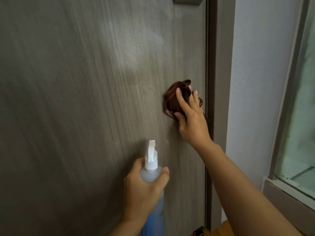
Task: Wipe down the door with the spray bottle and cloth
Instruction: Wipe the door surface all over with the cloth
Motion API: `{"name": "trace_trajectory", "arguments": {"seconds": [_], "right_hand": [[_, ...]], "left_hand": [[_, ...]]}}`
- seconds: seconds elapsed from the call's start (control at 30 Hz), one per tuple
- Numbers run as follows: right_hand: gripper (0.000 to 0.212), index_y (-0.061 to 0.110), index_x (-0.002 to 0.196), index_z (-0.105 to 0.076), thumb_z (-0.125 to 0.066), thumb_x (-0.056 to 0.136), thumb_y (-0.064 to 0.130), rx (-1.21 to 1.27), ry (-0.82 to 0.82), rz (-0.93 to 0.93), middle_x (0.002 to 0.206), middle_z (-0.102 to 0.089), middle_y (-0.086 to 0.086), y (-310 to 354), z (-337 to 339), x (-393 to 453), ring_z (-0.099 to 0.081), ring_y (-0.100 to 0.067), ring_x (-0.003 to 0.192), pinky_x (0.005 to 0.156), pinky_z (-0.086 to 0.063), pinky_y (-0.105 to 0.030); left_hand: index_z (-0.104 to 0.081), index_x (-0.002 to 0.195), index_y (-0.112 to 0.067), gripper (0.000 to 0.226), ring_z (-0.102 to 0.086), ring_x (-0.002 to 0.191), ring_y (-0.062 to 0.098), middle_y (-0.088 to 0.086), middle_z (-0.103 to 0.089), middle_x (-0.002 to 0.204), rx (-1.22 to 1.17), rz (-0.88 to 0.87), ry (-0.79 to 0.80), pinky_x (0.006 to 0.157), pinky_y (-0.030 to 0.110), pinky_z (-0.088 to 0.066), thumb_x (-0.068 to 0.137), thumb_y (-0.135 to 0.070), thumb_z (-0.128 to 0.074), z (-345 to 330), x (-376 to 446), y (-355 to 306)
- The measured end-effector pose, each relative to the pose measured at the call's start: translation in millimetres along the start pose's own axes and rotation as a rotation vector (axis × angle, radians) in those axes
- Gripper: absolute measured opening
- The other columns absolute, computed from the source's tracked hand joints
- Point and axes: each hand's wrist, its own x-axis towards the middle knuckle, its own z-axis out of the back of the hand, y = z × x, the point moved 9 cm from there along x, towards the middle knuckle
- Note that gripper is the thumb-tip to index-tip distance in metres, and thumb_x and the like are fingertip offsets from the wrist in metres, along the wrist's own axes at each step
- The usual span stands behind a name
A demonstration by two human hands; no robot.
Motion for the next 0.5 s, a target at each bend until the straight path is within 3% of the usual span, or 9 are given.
{"name": "trace_trajectory", "arguments": {"seconds": [0.13,0.3,0.4,0.5], "right_hand": [[0.075,0.037,0.163,-0.020,-0.057,0.102,0.014,0.002,-0.005,-0.001,0.173,-0.010,-0.002,-2,0,0,0.001,-0.030,0.159,0.124,-0.021,-0.059],[0.076,0.038,0.162,-0.019,-0.057,0.102,0.013,0.008,-0.014,-0.008,0.172,-0.010,-0.003,-2,-2,-1,0.003,-0.029,0.159,0.124,-0.019,-0.061],[0.076,0.039,0.162,-0.018,-0.057,0.102,0.013,0.001,-0.022,-0.010,0.173,-0.010,-0.003,-2,-4,1,0.004,-0.029,0.159,0.123,-0.021,-0.063],[0.077,0.039,0.162,-0.018,-0.057,0.102,0.012,0.004,-0.031,-0.006,0.173,-0.010,-0.003,-2,-6,0,0.003,-0.030,0.159,0.122,-0.022,-0.064]], "left_hand": [[-0.074,0.096,-0.026,0.043,-0.072,0.068,0.006,-0.011,-0.075,0.076,-0.026,0.033,-0.073,0.064,0.022,-0.055,0.061,-0.049,-0.083,39,-1,10],[-0.072,0.090,-0.024,0.034,-0.070,0.066,0.007,-0.012,-0.073,0.073,0.029,0.060,-0.083,0.065,0.031,-0.053,0.068,-0.041,-0.091,74,-2,22],[-0.072,0.094,-0.025,0.046,-0.071,0.066,0.008,-0.010,-0.073,0.074,0.007,0.068,-0.108,0.066,0.032,-0.055,0.060,-0.054,-0.081,85,-2,23],[-0.072,0.095,-0.023,0.047,-0.072,0.069,0.010,-0.008,-0.074,0.075,-0.011,0.068,-0.122,0.067,0.035,-0.058,0.061,-0.054,-0.081,90,-1,25]]}}
